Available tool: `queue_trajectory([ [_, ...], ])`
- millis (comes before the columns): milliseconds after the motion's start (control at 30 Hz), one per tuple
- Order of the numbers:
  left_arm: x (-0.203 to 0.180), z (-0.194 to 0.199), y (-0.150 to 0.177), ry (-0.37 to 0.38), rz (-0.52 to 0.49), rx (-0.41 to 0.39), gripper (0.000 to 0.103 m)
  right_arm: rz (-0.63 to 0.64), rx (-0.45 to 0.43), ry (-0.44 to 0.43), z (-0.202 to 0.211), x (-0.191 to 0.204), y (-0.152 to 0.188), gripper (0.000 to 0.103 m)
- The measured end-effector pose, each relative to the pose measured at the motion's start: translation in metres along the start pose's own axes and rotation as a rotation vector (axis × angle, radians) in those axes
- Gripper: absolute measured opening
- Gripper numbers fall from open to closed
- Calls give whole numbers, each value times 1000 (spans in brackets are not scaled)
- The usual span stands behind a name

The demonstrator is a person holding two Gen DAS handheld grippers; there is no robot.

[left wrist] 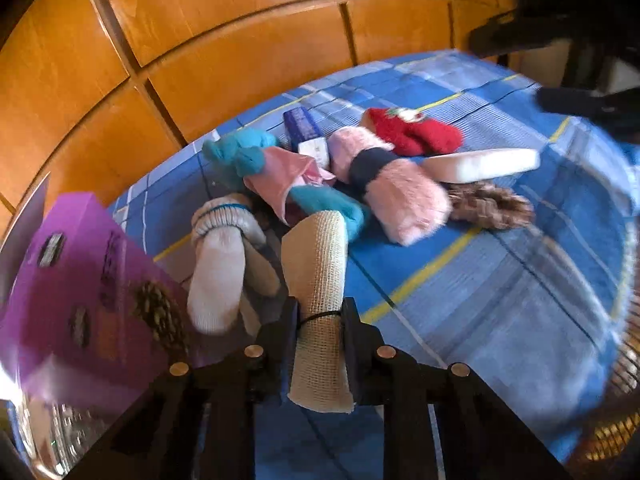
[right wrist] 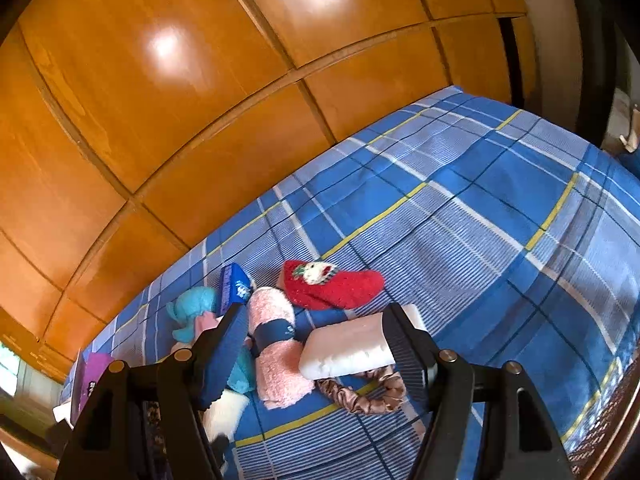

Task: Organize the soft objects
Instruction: 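Grasp the beige mesh sock with the left tool, then grasp the blue-banded white knit sock with the right tool while the left lifts its sock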

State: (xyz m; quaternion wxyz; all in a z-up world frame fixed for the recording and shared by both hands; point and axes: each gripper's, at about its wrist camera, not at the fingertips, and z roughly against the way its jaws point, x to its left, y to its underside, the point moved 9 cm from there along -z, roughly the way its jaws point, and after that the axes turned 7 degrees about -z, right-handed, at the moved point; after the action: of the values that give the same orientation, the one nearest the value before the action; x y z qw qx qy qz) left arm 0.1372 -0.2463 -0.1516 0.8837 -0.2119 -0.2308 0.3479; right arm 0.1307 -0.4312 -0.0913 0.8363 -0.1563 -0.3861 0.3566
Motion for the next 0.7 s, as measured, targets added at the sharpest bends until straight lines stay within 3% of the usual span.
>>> queue_trajectory([
  [133,-12,33,23,51,-30,-54,21,60,74,-61,-7,18,14,68],
  [367,-4,51,72,116,40,-38,21,273,317,-221,-28,82,67,61],
  [533,5,47,78,148,97,-55,21,241,467,-260,-64,117,88,61],
  [700,5,46,80,159,125,-69,21,182,555,-211,-108,134,101,61],
])
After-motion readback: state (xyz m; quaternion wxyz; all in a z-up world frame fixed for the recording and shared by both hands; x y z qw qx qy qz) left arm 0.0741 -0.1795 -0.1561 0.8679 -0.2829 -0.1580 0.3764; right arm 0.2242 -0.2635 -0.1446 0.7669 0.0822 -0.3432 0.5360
